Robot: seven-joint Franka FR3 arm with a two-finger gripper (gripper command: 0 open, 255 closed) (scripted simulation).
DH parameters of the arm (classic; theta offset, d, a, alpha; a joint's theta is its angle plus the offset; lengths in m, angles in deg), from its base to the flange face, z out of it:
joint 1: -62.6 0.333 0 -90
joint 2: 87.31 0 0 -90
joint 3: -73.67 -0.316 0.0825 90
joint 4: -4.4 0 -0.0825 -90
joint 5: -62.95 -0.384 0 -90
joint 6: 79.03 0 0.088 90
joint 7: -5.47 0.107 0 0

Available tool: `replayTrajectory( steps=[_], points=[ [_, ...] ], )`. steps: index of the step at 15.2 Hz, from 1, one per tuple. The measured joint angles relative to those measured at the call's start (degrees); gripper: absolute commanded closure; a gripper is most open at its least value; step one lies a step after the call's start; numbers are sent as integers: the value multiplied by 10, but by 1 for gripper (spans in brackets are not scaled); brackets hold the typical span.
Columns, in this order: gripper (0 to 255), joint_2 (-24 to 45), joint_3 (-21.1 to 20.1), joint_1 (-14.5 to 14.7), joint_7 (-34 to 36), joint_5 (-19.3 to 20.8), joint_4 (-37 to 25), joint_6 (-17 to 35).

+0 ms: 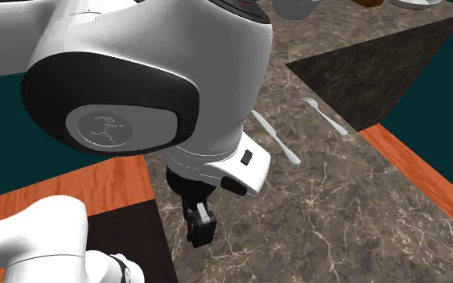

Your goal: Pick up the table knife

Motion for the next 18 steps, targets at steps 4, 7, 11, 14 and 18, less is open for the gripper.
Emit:
replayTrajectory(
  steps=[4, 7, 11, 14, 18],
  points=[
    [0, 1, -32, -7, 69, -32, 4, 14],
    [0, 20, -80, -16, 170, -76, -1, 44],
    [0, 54, -147, -32, 309, -128, -13, 92],
    [0, 96, -194, -52, 409, -151, -35, 133],
    [0, 163, -257, -84, 546, -162, -79, 187]
  ],
)
